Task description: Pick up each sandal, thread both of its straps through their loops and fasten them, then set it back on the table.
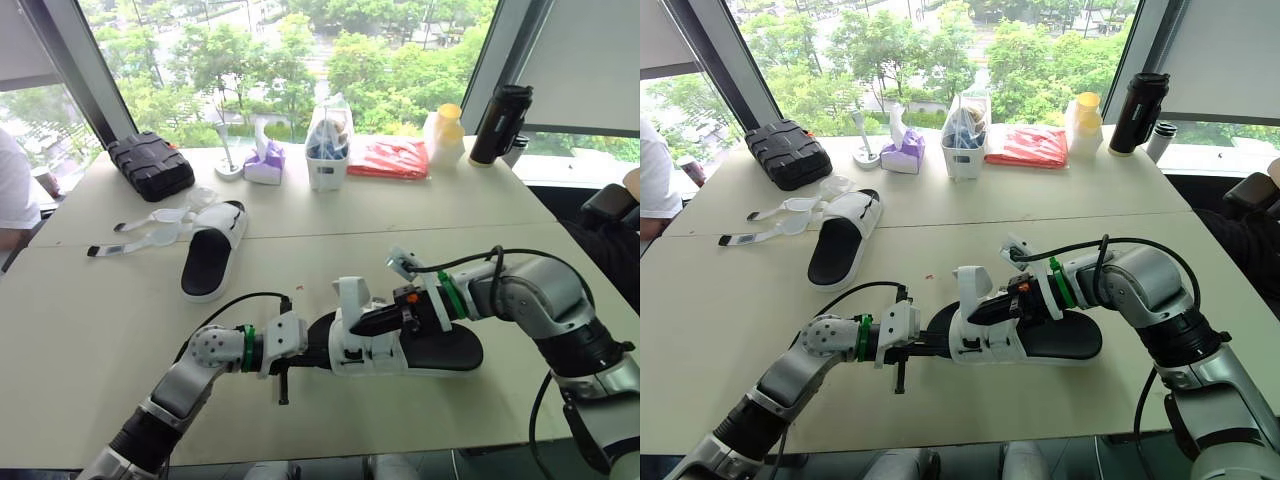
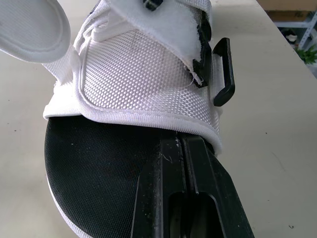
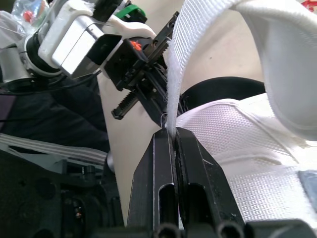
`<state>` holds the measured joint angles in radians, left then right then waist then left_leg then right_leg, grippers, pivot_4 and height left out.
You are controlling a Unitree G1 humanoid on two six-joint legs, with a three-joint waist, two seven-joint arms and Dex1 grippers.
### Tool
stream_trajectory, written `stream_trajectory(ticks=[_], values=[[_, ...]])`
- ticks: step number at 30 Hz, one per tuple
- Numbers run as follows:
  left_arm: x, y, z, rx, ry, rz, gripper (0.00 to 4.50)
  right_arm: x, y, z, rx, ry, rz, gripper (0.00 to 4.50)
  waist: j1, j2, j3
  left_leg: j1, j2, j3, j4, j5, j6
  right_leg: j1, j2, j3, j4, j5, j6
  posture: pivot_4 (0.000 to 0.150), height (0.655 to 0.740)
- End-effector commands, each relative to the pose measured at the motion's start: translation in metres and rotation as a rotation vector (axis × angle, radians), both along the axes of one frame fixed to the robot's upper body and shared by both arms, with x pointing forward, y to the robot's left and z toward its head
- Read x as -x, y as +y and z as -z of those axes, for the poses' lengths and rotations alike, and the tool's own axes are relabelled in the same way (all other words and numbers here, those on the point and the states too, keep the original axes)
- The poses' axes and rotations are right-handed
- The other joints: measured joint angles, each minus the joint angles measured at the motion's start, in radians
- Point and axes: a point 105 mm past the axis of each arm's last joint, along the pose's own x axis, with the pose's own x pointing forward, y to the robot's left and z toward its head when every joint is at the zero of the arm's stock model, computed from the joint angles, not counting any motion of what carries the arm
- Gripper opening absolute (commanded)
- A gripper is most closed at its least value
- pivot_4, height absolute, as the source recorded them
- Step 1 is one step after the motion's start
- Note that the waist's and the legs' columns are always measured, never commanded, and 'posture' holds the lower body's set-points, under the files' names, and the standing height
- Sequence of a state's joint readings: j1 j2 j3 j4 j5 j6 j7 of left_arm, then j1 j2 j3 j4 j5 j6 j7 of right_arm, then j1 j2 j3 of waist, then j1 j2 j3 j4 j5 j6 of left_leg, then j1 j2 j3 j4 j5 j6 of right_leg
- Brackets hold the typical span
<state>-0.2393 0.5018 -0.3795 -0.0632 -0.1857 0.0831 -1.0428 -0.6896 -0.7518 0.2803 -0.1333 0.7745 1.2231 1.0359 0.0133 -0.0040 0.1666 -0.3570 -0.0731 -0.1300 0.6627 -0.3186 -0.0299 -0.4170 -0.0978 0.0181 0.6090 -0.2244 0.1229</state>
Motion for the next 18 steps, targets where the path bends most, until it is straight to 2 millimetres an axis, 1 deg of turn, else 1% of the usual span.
stream_trajectory(ticks=[1,9,13,18], values=[[0.0163,0.0117,0.0473,-0.151,0.155,-0.014,0.00,-0.0053,0.0026,-0.0009,0.013,-0.053,-0.006,0.05,0.000,0.000,0.000,0.000,0.000,0.000,0.000,0.000,0.000,0.000,0.000,0.000,0.000,0.000,0.000,0.150,0.7400],[0.0160,0.0121,0.0473,-0.151,0.155,-0.015,0.00,-0.0018,0.0031,0.0036,0.057,-0.161,-0.073,0.05,0.000,0.000,0.000,0.000,0.000,0.000,0.000,0.000,0.000,0.000,0.000,0.000,0.000,0.000,0.000,0.150,0.7400],[0.0161,0.0118,0.0473,-0.151,0.155,-0.015,0.00,-0.0071,0.0037,0.0055,0.102,-0.327,-0.115,0.05,-0.001,0.000,0.000,0.000,0.000,0.000,0.000,0.000,0.000,0.000,0.000,0.000,0.000,0.000,0.000,0.150,0.7400],[0.0161,0.0125,0.0476,-0.153,0.154,-0.015,0.00,-0.0041,0.0044,0.0037,0.099,-0.370,-0.161,0.05,0.000,0.000,0.000,0.000,0.000,0.000,0.000,0.000,0.000,0.000,0.000,0.000,0.000,0.000,0.000,0.150,0.7400]])
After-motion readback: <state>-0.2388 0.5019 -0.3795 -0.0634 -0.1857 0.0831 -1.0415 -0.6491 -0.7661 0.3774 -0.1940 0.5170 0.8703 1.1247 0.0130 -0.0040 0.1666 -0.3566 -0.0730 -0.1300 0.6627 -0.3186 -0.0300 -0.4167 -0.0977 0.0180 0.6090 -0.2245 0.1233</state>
